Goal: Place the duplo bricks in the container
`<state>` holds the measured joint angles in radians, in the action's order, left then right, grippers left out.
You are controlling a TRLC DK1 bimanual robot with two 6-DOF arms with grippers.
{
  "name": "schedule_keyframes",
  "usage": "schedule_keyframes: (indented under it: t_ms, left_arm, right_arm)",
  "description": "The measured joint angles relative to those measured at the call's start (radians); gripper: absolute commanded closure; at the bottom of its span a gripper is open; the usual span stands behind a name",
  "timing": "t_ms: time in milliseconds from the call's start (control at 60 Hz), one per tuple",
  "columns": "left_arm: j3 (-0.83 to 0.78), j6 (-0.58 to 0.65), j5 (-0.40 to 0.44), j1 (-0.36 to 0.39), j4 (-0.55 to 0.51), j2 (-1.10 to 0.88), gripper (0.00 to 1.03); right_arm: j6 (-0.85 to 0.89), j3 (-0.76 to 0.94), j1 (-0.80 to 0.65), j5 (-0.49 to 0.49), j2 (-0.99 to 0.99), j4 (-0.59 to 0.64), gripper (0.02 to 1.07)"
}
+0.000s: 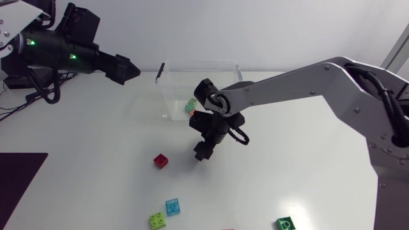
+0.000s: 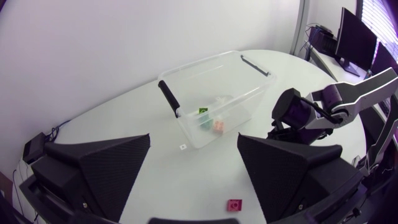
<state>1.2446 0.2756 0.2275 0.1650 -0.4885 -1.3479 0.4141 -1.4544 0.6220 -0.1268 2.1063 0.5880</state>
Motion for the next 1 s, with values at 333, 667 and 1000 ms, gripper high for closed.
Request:
schedule_keyframes:
  t_ms: [333, 667, 1000]
  left_arm:
    - [-0.135, 0.093, 0.0, -0.006, -0.079, 0.021, 0.06]
    - [-0.305, 0.129, -0.008, 0.083, -0.072, -0.001, 0.06]
    - [-0.319, 0.113, -0.051, 0.15, -0.026, -0.152, 0.06]
  right_arm:
    - [-0.002, 0.029, 0.019, 0.023, -0.006, -0.028, 0.78]
    - [-0.04, 0.115, -0.008, 0.045, -0.233, -0.037, 0.78]
    - [-0.093, 0.114, -0.057, 0.046, -0.396, -0.034, 0.78]
